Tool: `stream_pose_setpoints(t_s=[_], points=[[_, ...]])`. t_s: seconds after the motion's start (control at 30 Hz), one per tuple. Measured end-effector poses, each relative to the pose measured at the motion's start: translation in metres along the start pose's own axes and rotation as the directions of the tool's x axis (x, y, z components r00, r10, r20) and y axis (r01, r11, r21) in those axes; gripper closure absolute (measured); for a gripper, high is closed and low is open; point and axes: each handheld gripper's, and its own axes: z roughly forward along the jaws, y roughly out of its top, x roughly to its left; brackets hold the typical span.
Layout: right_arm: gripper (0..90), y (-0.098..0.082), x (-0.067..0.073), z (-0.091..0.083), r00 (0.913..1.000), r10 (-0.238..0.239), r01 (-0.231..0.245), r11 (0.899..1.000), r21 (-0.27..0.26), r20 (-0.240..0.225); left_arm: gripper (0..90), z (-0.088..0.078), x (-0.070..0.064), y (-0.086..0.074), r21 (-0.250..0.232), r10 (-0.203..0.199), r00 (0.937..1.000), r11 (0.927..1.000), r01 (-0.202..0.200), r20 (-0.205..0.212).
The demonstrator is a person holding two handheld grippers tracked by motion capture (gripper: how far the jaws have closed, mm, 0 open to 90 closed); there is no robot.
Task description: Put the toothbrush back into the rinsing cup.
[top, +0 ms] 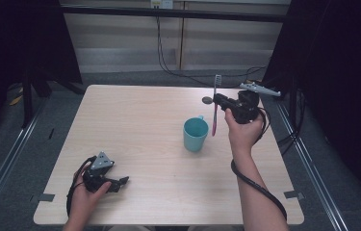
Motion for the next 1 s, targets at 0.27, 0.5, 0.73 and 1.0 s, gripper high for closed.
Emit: stream_pose_setpoints(t_s=[0.27,0.5,0.73,1.0], points=[[81.6,0.005,0.004,0.006,1.0,-0.005,0.005,1.0,-0.008,-0.004,15.5,0.0,0.0,0.0,-0.002,-0.001,1.0,1.0,0.001,0.002],[81.6,0.005,0.004,0.013,0.9999,-0.006,0.006,1.0,-0.015,-0.011,15.5,0.0,0.0,0.0,-0.002,0.0,1.0,1.0,0.0,0.002],[81.6,0.004,0.005,0.021,0.9999,0.0,0.0,1.0,-0.019,-0.017,15.5,0.0,0.0,0.0,-0.002,-0.001,1.0,1.0,0.001,-0.002],[81.6,0.002,0.006,0.03,0.9997,0.0,-0.001,1.0,-0.03,-0.025,15.5,0.0,0.0,0.0,-0.002,0.0,1.0,1.0,0.0,0.002]])
